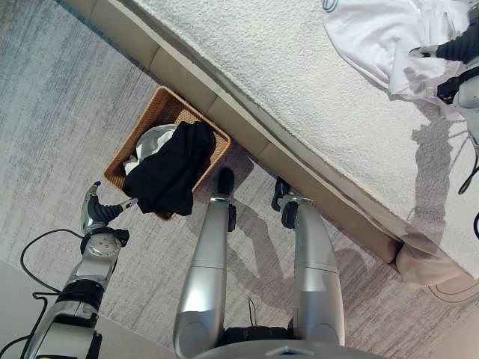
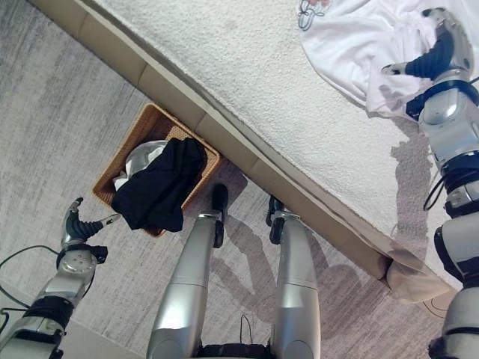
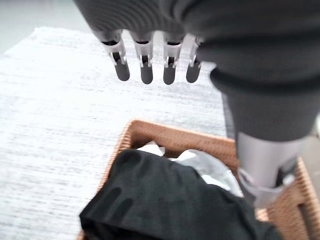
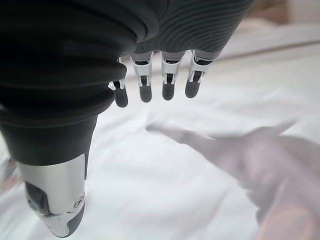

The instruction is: Pick up clothes into the bucket

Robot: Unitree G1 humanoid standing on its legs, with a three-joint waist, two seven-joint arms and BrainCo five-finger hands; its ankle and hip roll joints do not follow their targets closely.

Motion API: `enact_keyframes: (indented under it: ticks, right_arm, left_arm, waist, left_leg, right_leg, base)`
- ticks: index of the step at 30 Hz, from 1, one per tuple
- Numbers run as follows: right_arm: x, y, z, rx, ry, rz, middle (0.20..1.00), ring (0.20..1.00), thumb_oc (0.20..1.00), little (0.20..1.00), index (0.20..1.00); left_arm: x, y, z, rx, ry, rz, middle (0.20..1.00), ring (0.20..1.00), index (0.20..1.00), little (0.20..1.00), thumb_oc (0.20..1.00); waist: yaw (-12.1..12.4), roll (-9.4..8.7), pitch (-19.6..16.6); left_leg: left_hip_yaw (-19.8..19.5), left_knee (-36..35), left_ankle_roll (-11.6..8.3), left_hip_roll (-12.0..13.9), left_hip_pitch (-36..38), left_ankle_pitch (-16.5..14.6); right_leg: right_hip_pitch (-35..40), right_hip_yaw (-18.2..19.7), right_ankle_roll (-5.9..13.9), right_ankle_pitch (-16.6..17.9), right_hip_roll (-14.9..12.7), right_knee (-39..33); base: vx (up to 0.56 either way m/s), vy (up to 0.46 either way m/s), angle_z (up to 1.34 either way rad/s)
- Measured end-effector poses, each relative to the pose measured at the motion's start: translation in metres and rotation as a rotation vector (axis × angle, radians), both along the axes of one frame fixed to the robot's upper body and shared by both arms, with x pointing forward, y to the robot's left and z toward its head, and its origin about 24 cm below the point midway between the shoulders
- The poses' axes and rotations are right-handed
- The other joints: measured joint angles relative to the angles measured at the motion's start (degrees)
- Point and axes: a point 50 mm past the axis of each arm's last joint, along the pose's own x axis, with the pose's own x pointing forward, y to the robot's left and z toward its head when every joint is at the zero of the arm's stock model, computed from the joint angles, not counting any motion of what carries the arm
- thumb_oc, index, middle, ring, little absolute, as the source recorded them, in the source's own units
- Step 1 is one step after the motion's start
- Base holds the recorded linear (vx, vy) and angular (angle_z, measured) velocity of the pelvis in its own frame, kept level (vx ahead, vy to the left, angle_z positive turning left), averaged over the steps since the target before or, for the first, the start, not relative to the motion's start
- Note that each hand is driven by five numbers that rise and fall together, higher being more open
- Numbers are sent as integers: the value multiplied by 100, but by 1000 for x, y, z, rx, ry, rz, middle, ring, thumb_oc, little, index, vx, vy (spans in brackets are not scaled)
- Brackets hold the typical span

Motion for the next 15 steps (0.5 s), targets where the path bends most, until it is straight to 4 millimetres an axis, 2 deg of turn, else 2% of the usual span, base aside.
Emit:
enact_keyframes:
  ticks: [2,3,5,6,7,8,9,12,15]
  right_arm:
    - [1,-5,-7,9,63,-12,1000,1000,1000,1000,1000]
    - [0,-15,-15,30,109,-49,1000,1000,1000,1000,1000]
    - [-1,-23,-25,69,149,-87,1000,1000,1000,1000,1000]
    - [1,-23,-31,120,153,-98,526,526,526,526,526]
    - [2,-22,-32,128,157,-94,526,526,526,526,526]
    - [2,-24,-34,140,160,-100,200,200,200,200,200]
    - [1,-27,-36,147,174,-118,200,200,200,200,200]
    - [-2,-36,-38,172,195,-160,200,200,200,200,200]
    - [-2,-37,-37,198,214,-155,200,200,200,200,200]
  left_arm:
    - [4,-14,5,-128,-103,-37,1000,1000,1000,1000,1000]
    - [9,-29,12,-400,-280,-28,1000,1000,1000,1000,1000]
    - [19,-52,13,-603,-371,-72,1000,1000,1000,1000,1000]
    - [24,-73,16,-702,-406,-142,1000,1000,1000,1000,1000]
    - [26,-84,18,-726,-407,-193,1000,1000,1000,1000,1000]
    - [27,-100,20,-760,-407,-266,1000,1000,1000,1000,1000]
    - [28,-113,21,-778,-399,-337,1000,1000,1000,1000,1000]
    - [30,-133,24,-802,-377,-457,1000,1000,1000,1000,1000]
    - [32,-145,24,-835,-364,-514,1000,1000,1000,1000,1000]
  waist:
    - [75,0,0]
    - [133,4,-2]
    - [209,7,-4]
    - [208,7,-5]
    - [226,7,-5]
    - [247,7,-5]
    - [283,10,-6]
    - [331,19,-11]
    - [359,21,-12]
  left_leg:
    - [-34,-108,-20,-44,46,70]
    - [-76,-242,-19,-100,105,118]
    - [-139,-382,-13,-153,153,208]
    - [-220,-502,-5,-200,158,286]
    - [-242,-550,-12,-199,151,316]
    - [-256,-631,-43,-207,161,385]
    - [-268,-729,-50,-223,195,439]
    - [-333,-923,-74,-251,298,541]
    - [-364,-1051,-72,-256,392,591]
  right_leg:
    - [22,-17,9,-7,-41,-6]
    - [61,-41,19,-14,-100,-46]
    - [93,-98,16,-17,-157,-76]
    - [104,-176,13,-20,-212,-128]
    - [98,-198,13,-19,-212,-139]
    - [97,-212,15,-16,-224,-181]
    - [103,-219,22,-10,-241,-186]
    - [159,-273,19,-11,-282,-258]
    - [227,-310,14,-12,-300,-298]
  base:
    - [-5,-110,22]
    - [-6,-90,28]
    - [-10,-41,31]
    - [-10,-29,33]
    - [-20,-60,28]
    - [-15,-36,10]
    - [-20,-43,10]
    - [-10,-4,12]
    - [-18,3,8]
